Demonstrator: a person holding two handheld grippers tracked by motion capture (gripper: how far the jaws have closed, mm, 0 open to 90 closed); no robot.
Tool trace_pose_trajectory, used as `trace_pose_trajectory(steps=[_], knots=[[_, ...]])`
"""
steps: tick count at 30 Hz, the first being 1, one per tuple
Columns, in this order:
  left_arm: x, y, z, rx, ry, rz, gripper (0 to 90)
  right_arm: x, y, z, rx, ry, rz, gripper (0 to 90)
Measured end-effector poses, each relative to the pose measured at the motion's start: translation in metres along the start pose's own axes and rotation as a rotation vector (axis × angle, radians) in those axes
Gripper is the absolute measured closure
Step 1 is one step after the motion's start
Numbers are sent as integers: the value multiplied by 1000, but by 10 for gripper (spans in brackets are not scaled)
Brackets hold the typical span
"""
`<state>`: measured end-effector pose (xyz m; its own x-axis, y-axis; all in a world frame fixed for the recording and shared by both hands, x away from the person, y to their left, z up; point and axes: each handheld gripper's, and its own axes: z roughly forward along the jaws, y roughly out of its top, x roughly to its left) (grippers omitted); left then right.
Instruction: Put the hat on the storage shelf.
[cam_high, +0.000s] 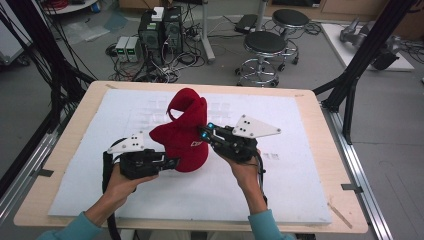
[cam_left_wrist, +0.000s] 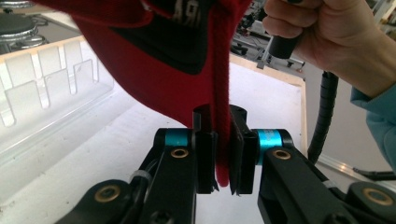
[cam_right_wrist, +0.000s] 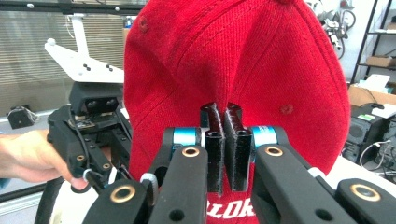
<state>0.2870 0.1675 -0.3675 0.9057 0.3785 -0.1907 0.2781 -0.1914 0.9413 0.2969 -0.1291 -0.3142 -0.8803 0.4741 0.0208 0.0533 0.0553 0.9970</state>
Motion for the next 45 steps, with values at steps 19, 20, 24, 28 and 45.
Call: trace_pose_trajectory(steps=[19,20,24,28,45], knots=[[4,1,-7,-5,44,-32,852,2,4,0,1,-47,-60,316],[5,1,-8,-17,55,-34,852,1,5,1,33,-68,-32,159],[9,5,-14,-29,95,-19,852,-1,1,0,93,-129,-23,4],[15,14,-21,-44,145,2,852,-2,-3,-6,137,-154,-22,4],[56,57,-35,-79,378,127,853,-12,-34,-66,166,-317,48,4]])
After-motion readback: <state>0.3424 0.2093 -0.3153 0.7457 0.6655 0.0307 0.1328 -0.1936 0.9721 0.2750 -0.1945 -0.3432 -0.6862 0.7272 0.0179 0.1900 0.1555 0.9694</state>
